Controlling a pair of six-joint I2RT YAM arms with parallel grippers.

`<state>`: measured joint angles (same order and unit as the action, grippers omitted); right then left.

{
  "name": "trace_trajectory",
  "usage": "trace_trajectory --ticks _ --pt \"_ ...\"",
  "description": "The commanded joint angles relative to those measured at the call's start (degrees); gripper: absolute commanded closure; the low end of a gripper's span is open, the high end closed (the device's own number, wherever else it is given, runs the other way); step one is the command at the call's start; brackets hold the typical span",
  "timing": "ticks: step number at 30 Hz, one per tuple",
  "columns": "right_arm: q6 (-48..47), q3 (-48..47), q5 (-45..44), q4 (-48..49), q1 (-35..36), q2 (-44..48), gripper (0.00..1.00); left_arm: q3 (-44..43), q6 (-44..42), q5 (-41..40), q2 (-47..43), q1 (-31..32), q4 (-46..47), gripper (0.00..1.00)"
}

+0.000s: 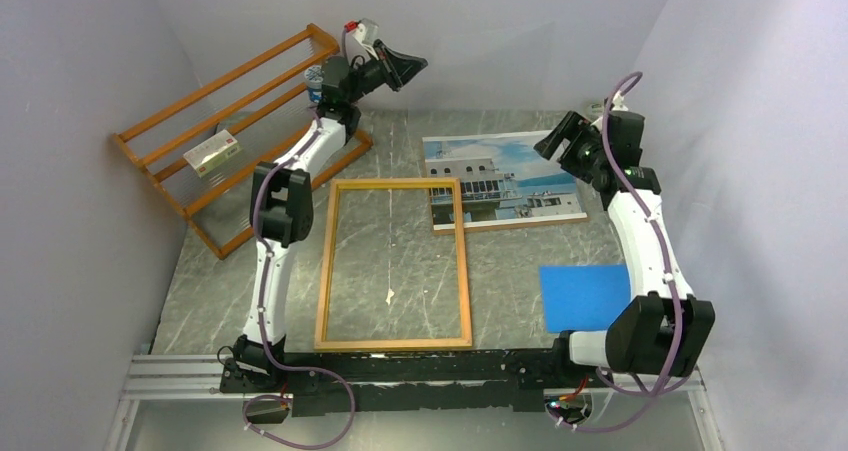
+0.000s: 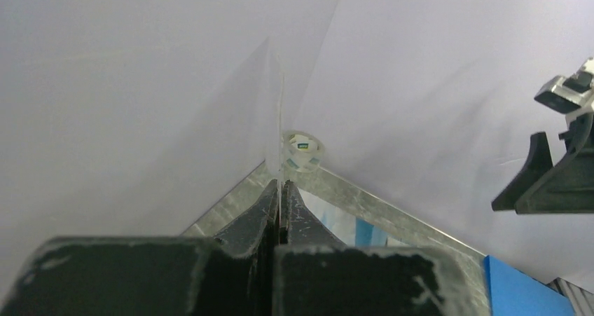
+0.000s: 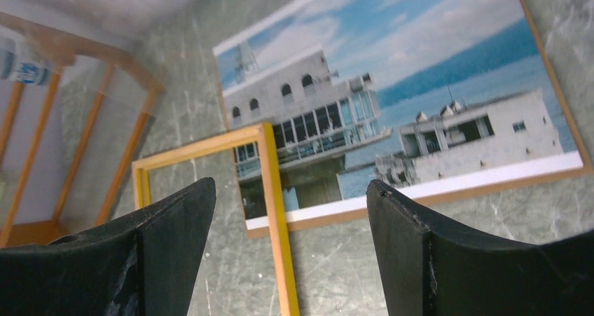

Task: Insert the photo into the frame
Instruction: Pick up the photo frame item at the center of the board.

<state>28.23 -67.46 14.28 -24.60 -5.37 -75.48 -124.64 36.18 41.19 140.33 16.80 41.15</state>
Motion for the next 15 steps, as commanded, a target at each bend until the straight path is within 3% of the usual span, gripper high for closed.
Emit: trace_trajectory --ticks 1,3,7,15 --pt "-3.87 -6.54 2.96 1.03 0.18 3.53 0.18 3.21 -1.73 2.26 -13.14 0.34 -0.23 0.97" --pt "-4.73 -8.08 4.42 2.29 0.19 4.28 0.18 5.02 -4.0 3.26 -17.09 0.26 -4.33 0.98" --pt "-4.71 -10.98 7.05 6.46 0.18 5.61 0.18 2.99 -11.63 2.0 -23.02 0.25 -21.05 0.98" --pt "-3.95 -21.66 18.31 11.85 0.75 2.23 0.17 -3.59 -15.8 5.98 -30.19 -0.83 -42.58 0.97"
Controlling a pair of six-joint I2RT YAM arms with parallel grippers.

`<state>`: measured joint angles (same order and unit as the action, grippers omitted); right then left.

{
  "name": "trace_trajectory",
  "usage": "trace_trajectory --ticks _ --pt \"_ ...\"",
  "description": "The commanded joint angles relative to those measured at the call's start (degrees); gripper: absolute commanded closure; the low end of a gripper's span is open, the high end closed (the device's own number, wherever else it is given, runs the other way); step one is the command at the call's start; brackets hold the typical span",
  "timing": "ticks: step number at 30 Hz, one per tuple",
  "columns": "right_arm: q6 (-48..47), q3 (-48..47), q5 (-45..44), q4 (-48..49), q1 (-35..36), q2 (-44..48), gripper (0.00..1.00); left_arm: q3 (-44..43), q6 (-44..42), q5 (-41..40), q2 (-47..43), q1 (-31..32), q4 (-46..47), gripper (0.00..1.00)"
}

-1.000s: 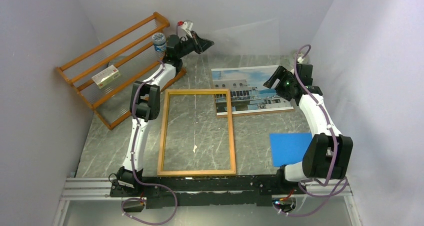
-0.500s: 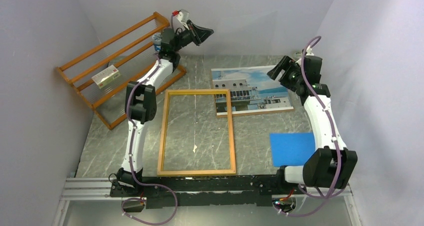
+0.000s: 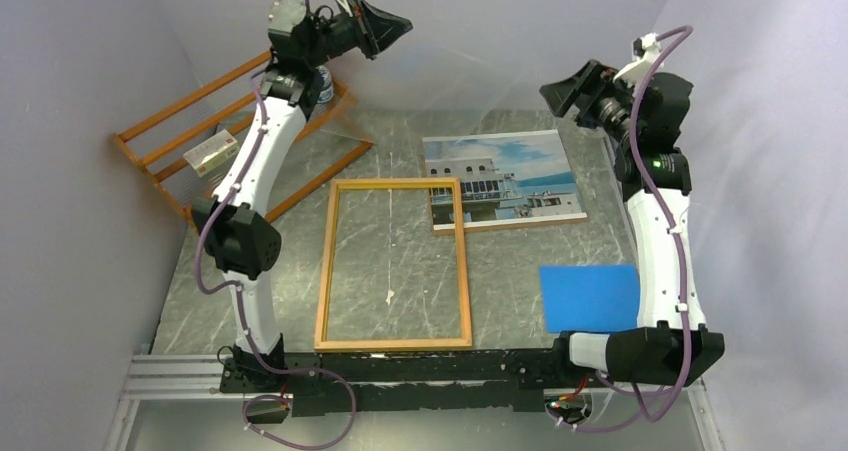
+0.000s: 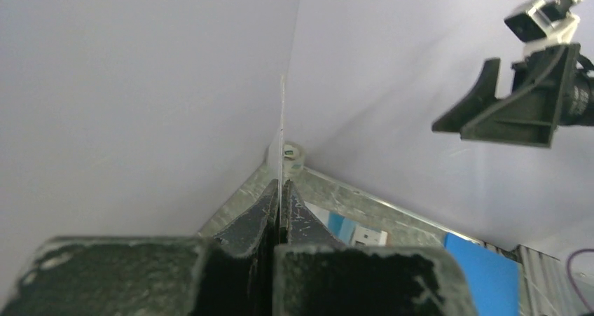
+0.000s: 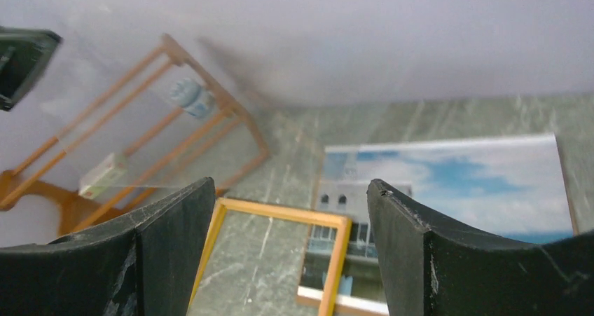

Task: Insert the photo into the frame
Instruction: Pick up the photo frame item at the center of the board.

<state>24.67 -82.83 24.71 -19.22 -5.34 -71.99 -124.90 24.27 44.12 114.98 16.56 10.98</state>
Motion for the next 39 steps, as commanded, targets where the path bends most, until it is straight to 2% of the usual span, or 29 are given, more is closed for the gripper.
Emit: trace_trajectory --ticks 1,10,13,15,17,19,20,24,30,34,39 --pt "-0.37 -7.51 8.64 6.94 1.21 -1.76 0.16 -3.19 -4.1 3.05 -6.11 -0.63 -14.1 0.98" --pt "-3.35 -12.48 15.04 8.74 6.97 -3.14 0.1 -1.14 -7.77 1.86 -18.8 -0.7 -28.34 0.98" --pt "-5.43 -12.26 18.66 9.51 9.64 -3.26 0.05 -2.55 -7.51 4.59 -20.86 -0.82 -31.77 0.97" --pt "-7.38 -13.09 20.04 8.36 11.74 -3.86 0.05 -3.29 -6.87 9.87 -21.98 -0.99 -32.91 0.97" --pt "-9.93 -13.15 17.53 6.91 14.27 -3.95 0.04 -1.89 -5.43 16.41 -23.31 -1.02 -30.88 0.98" --pt "-12.21 -11.84 15.56 6.91 16.38 -3.2 0.04 1.19 -0.56 22.2 -24.71 -1.1 -23.52 0.97" --pt "-12.78 -10.85 15.28 7.3 17.03 -2.72 0.04 1.7 0.58 23.88 -25.01 -1.09 -22.69 0.97" --pt "-15.08 -9.48 17.61 7.47 18.52 -1.21 0.04 2.74 -0.66 26.78 -25.98 -1.12 -24.8 0.97" --pt "-19.25 -10.88 24.16 -0.94 21.72 -1.58 0.07 6.38 1.97 29.12 -27.61 -1.07 -20.37 0.97" --pt "-19.54 -9.71 27.65 -3.57 23.1 -1.16 0.13 8.01 8.67 31.82 -27.17 -1.08 -12.26 0.98" --pt "-19.93 -11.11 31.75 -9.34 23.21 -2.15 0.27 7.97 8.7 32.0 -26.99 -1.05 -12.25 0.97"
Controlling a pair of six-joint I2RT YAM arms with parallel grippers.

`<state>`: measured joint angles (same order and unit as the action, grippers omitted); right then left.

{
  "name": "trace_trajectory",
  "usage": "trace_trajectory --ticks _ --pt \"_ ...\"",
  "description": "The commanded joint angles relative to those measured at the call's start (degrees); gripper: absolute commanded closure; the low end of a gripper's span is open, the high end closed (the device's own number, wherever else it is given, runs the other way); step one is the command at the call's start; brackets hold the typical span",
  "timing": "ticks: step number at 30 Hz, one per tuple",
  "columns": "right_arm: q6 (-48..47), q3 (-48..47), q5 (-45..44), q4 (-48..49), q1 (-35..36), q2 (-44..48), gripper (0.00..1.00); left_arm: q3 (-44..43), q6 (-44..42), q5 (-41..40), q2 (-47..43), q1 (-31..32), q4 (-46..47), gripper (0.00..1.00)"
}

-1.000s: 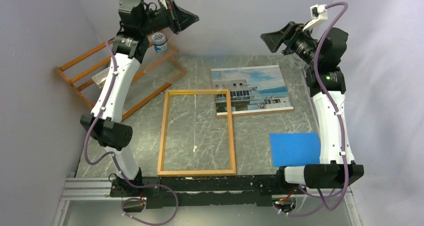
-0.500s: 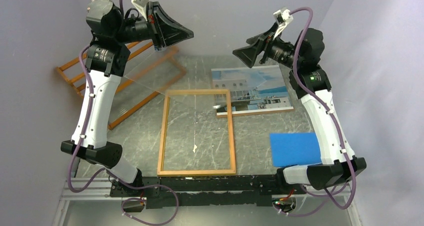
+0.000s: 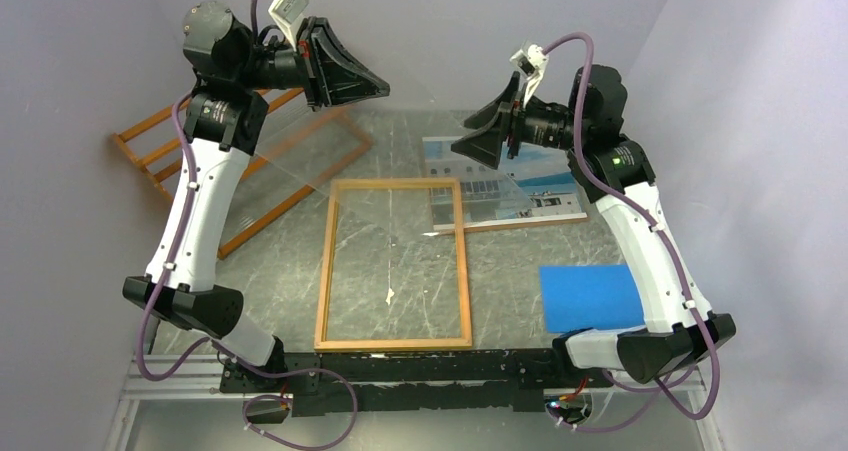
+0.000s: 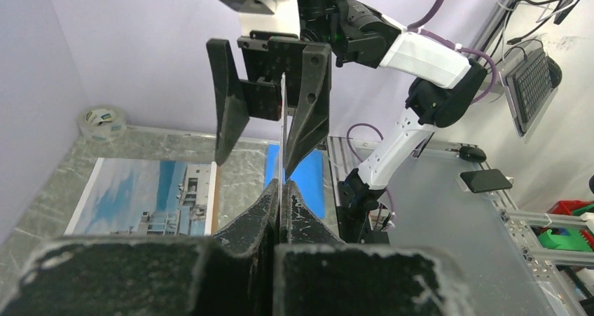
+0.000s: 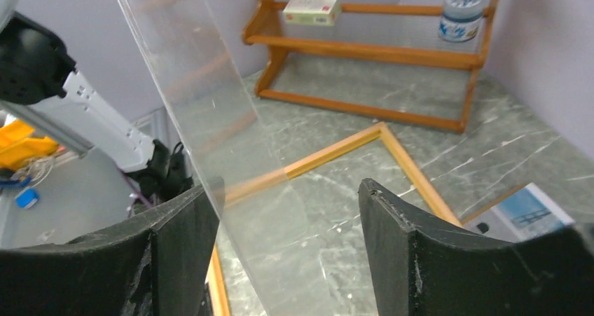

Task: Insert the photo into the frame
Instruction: Pick up the photo frame item at the center of the board.

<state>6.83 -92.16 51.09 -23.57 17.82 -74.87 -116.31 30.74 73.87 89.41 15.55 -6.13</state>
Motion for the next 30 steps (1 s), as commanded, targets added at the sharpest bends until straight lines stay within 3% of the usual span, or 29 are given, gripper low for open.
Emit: trace_trajectory --ticks 1,4,8,16,19,20,21,22,23,26,28,30 --pt "-3.97 -3.47 6.05 -9.28 0.08 -0.08 0.29 -0.71 2.02 1.83 -1.38 -0.07 4.51 0.98" --pt "-6.03 -5.05 7.7 -15.55 0.04 -0.8 0.4 -1.97 1.22 1.32 -0.6 -0.05 2.43 0.97" --pt "-4.04 -2.83 8.64 -13.81 0.18 0.62 0.57 -2.47 1.26 0.88 -0.01 -0.09 1.64 0.97" --pt "-2.3 -1.69 7.53 -11.28 1.83 0.56 0.65 -1.13 2.68 0.19 0.13 -0.08 3.18 0.97" --pt "-1.01 -0.85 7.61 -9.43 2.12 1.01 0.81 -1.4 -0.57 -1.97 0.1 -0.08 -1.75 0.97" --pt "-0.84 -0.39 7.48 -9.07 2.14 1.21 0.92 -1.62 -2.43 -3.33 0.03 -0.13 -4.62 0.98" --pt "-0.73 0.13 7.37 -8.85 2.16 1.56 1.0 -1.96 -4.55 -5.0 -0.11 -0.12 -7.43 0.92" --pt "-0.62 0.8 7.13 -8.74 2.18 2.0 1.0 -2.18 -6.79 -6.63 -0.15 -0.09 -10.42 0.78" --pt "-0.35 1.56 6.65 -8.45 2.14 2.41 1.0 -2.31 -9.01 -8.18 -0.39 -0.08 -13.42 0.56" --pt "1.0 4.2 5.67 -6.66 2.16 4.1 1.0 -0.75 -15.56 -15.4 -2.15 -0.1 -19.43 0.2" --pt "2.49 6.17 4.86 -4.49 2.11 5.19 1.0 1.42 -18.7 -20.78 -3.87 -0.13 -21.74 0.07" --pt "3.93 8.02 3.97 -2.35 2.07 6.06 1.0 3.52 -21.62 -25.94 -5.57 -0.21 -23.36 0.06"
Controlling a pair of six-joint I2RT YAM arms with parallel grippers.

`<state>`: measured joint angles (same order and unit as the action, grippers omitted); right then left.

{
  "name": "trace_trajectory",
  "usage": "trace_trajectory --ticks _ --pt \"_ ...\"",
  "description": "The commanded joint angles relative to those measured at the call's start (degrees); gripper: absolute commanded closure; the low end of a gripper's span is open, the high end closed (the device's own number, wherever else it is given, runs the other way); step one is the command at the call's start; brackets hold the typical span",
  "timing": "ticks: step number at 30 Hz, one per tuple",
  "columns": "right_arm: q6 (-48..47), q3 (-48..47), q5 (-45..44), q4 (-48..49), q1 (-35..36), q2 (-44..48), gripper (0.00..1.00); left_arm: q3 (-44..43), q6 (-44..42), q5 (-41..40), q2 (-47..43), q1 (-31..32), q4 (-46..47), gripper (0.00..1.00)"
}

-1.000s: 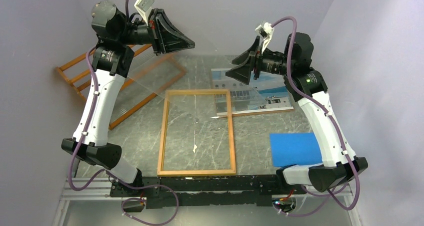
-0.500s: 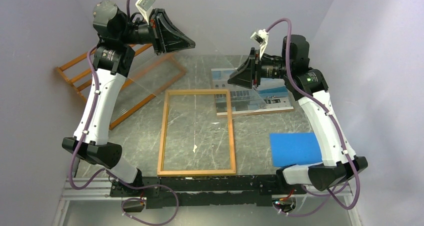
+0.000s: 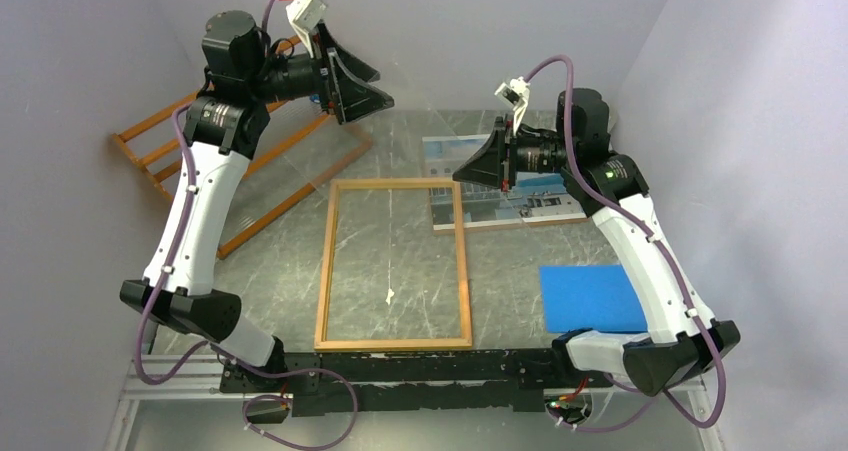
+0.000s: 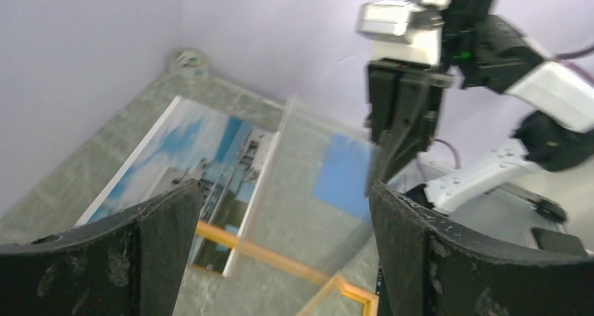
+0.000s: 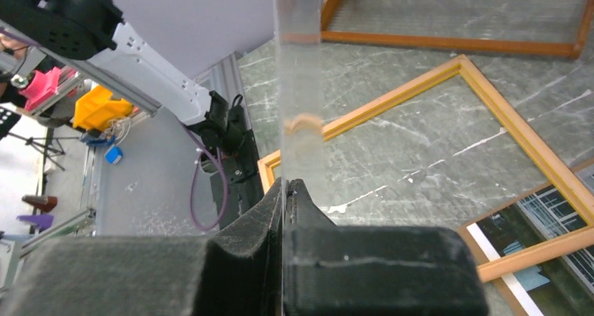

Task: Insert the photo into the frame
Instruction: Pick up the photo frame item at the center of the board, then move the photo frame to the center of the board.

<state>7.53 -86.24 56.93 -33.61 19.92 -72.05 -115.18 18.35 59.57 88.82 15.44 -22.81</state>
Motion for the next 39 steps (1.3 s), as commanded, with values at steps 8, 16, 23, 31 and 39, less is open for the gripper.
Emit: trace_trajectory --ticks 8,16,23,31,39 --pt "8.33 5.98 -9.09 11.94 -0.15 4.51 1.0 7.24 -15.47 -33.51 -8.54 -0.15 -13.28 0.06" --pt "33.89 21.09 -22.02 37.11 0.14 6.22 1.0 10.1 -9.17 -41.1 -6.76 -2.18 -17.17 0.08" --pt "39.13 23.4 -31.76 33.96 0.58 6.04 1.0 20.44 -4.81 -49.54 -8.85 -3.06 -16.41 0.06" --pt "43.83 21.06 -39.51 24.79 0.57 3.14 1.0 39.09 -0.26 -48.02 -7.97 -7.51 -20.77 0.14" --pt "45.51 23.0 -41.26 24.49 0.6 4.4 1.0 54.36 4.64 -47.97 -4.58 -9.18 -17.82 0.27"
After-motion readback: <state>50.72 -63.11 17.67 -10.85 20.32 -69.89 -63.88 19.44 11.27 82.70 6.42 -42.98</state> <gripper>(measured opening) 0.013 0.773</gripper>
